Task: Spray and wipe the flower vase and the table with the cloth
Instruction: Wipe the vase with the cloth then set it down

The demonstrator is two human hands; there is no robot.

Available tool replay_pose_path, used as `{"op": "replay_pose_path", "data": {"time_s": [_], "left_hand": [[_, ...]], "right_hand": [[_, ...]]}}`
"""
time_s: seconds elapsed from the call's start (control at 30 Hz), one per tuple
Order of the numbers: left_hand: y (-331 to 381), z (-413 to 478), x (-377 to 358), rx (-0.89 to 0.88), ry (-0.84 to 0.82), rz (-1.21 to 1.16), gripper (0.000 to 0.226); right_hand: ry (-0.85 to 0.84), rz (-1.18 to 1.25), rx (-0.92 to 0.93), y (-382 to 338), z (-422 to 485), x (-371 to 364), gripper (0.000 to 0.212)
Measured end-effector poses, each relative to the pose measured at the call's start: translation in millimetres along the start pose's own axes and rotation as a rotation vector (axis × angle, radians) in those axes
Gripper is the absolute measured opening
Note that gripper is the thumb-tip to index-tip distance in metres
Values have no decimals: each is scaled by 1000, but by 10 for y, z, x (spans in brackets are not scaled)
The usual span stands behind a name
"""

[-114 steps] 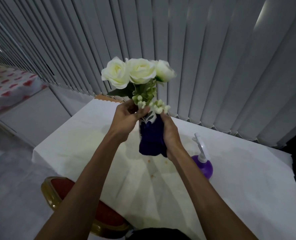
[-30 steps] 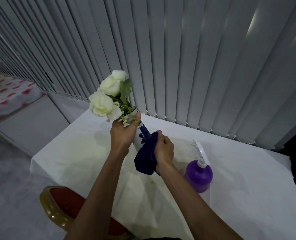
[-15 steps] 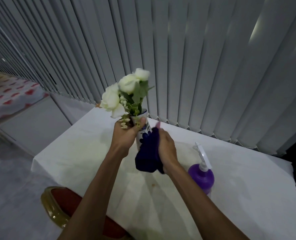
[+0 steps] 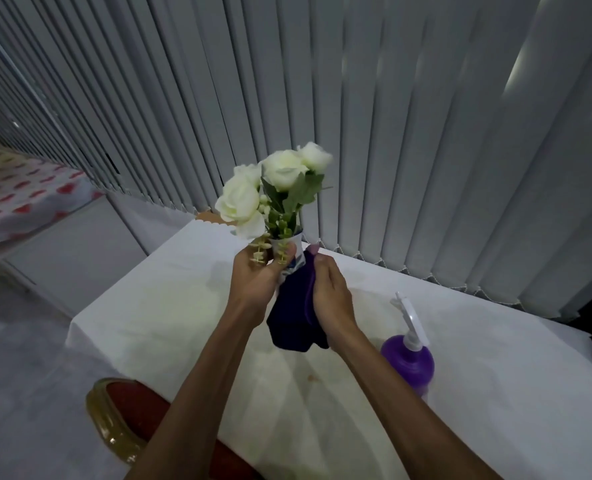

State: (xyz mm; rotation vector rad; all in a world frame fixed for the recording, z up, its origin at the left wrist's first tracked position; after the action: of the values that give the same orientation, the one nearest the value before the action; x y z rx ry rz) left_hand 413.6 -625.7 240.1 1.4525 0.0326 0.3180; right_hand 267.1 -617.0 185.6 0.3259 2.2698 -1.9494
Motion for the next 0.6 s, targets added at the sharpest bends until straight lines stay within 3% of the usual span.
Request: {"op": "replay_pose_path", "data": {"time_s": [0.07,0.17,0.3,0.4,0.5,0.6], "left_hand": [[-98,-37,-37,24,-24,-14,5],[-208,-89,-71,77,-17,-28,24],[-121,-31,-59,50,-20,-20,24],[-91,46,11,58,19,-1,21],[-71,118,45,56,39,29,27],[-44,158,15,40,45,48,23]], "right_hand": [[32,9,17,-128,47,-32,30],[101,27,196,-414,74,-88,28],[71,-116,284,-397,44,-91,29],[26,-91,31,2,137,2,36],[55,121,-318,540,117,192,40],[101,343,-507,879,27,273,51]]}}
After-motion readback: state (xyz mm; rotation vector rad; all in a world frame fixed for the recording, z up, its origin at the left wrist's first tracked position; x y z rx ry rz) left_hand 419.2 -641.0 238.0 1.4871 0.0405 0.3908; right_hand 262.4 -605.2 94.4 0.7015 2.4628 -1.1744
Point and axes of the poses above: each hand's wrist, its own z-axis towards the middle knuckle, its own x-axis out of the back of the hand, y = z × x, the point moved 10 cm from there along z, towards the middle knuckle, and after that the axes turned 13 degrees about z, right-handed, at the moved point
